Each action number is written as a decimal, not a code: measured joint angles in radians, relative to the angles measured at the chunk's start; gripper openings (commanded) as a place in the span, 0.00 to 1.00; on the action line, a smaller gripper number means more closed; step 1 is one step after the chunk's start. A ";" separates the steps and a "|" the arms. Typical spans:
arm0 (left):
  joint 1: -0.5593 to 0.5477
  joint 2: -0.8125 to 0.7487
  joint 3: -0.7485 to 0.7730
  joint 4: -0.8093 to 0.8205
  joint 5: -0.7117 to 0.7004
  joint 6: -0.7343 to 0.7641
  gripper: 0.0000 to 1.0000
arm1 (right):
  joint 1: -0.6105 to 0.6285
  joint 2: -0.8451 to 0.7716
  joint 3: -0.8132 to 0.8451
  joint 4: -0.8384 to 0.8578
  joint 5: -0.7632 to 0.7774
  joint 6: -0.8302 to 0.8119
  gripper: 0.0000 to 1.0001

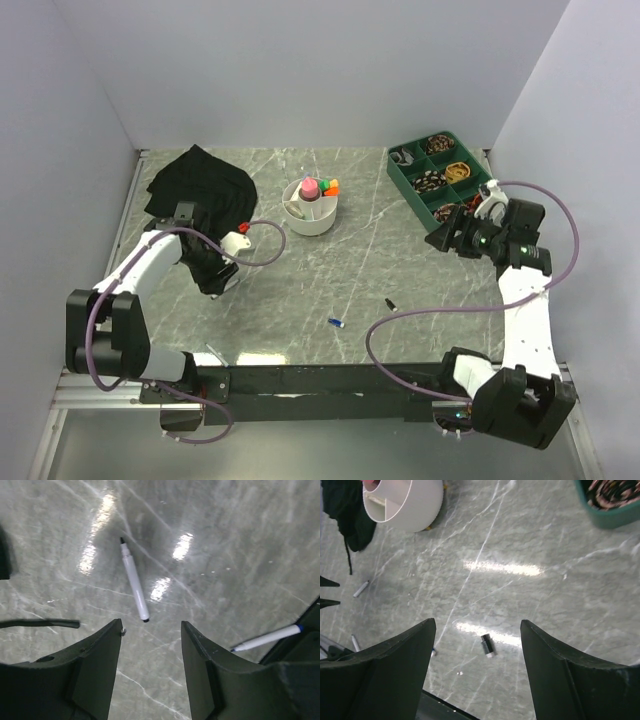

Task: Sort the stationery into containers
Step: Pick up the pen from the center of the board.

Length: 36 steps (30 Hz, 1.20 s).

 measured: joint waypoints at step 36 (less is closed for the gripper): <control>-0.091 0.157 -0.088 0.266 -0.193 -0.279 0.38 | 0.021 0.028 0.075 -0.043 0.045 -0.045 0.76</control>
